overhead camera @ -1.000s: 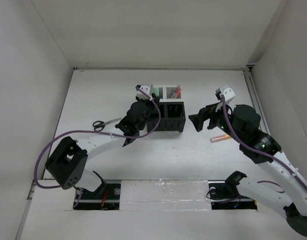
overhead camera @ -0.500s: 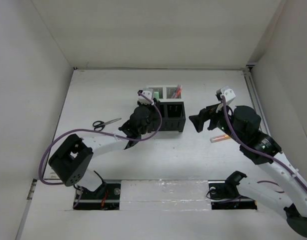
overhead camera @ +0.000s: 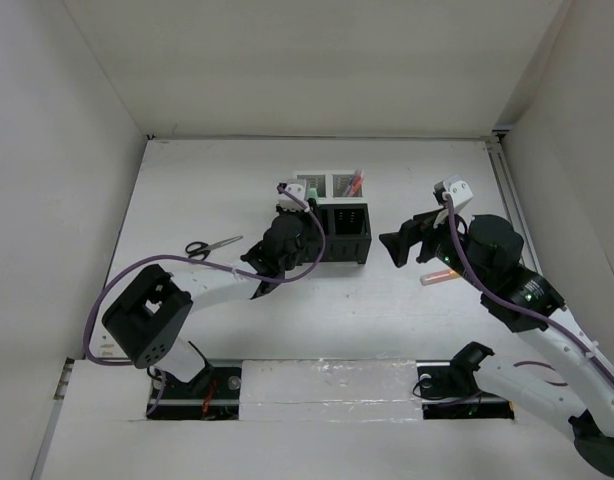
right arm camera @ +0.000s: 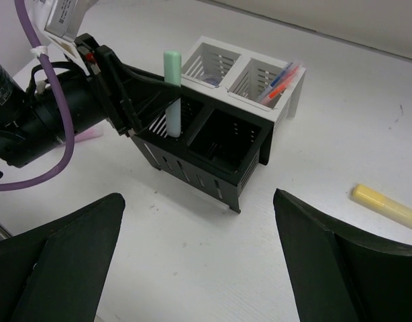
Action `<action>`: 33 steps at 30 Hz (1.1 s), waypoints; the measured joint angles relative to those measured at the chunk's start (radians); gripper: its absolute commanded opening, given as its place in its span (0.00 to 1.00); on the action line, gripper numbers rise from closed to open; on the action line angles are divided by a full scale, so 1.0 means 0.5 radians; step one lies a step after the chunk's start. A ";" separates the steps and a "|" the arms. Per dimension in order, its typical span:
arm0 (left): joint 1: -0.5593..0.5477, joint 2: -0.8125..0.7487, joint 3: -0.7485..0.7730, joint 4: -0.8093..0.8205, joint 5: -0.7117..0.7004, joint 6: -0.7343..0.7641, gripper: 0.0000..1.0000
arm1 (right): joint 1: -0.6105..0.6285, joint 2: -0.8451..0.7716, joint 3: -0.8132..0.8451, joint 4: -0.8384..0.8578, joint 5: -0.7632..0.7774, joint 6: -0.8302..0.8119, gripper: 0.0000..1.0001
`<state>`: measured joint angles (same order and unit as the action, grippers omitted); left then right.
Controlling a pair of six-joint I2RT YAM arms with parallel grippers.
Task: Sort the stationery into containers
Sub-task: Place the pen in the storage box.
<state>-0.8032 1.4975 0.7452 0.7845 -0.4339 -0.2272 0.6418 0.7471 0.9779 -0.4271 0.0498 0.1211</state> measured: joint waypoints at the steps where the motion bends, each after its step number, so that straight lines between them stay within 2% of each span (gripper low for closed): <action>1: -0.002 0.000 0.000 0.000 -0.002 -0.006 0.31 | 0.000 -0.002 0.000 0.000 0.000 0.000 0.98; 4: -0.016 -0.001 0.000 -0.002 -0.013 -0.010 0.44 | 0.000 -0.007 -0.001 0.000 -0.001 0.000 0.98; 6: -0.031 -0.002 0.000 -0.003 -0.016 -0.012 0.46 | 0.000 -0.011 -0.001 -0.001 -0.001 0.000 0.98; 10: -0.042 -0.006 0.000 -0.016 -0.018 -0.012 0.55 | 0.000 -0.018 -0.001 0.000 -0.001 0.000 0.98; 14: -0.061 -0.086 -0.018 -0.069 -0.056 -0.009 0.81 | 0.000 -0.018 -0.001 0.000 -0.001 0.000 1.00; 15: -0.073 -0.127 -0.026 -0.092 -0.079 -0.014 0.95 | 0.000 -0.018 -0.001 0.000 -0.001 0.001 1.00; 16: -0.087 -0.174 -0.031 -0.119 -0.103 -0.016 1.00 | 0.000 -0.018 -0.001 0.000 -0.002 0.001 1.00; 20: -0.118 -0.414 -0.022 -0.346 -0.258 -0.125 1.00 | 0.000 -0.018 -0.001 0.000 -0.002 0.001 1.00; 24: -0.017 -0.542 0.246 -0.997 -0.454 -0.429 1.00 | 0.000 -0.018 -0.001 -0.001 -0.016 -0.002 1.00; 28: 0.298 -0.636 0.458 -1.632 -0.430 -0.832 1.00 | 0.000 -0.021 -0.001 -0.001 -0.064 -0.002 1.00; 33: 0.775 -0.819 0.477 -2.364 -0.270 -1.263 1.00 | 0.000 -0.057 -0.003 0.018 -0.179 -0.002 1.00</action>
<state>-0.4156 1.0882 0.9836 -0.3977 -0.5690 -0.8589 0.6418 0.7185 0.9764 -0.4183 -0.0399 0.1200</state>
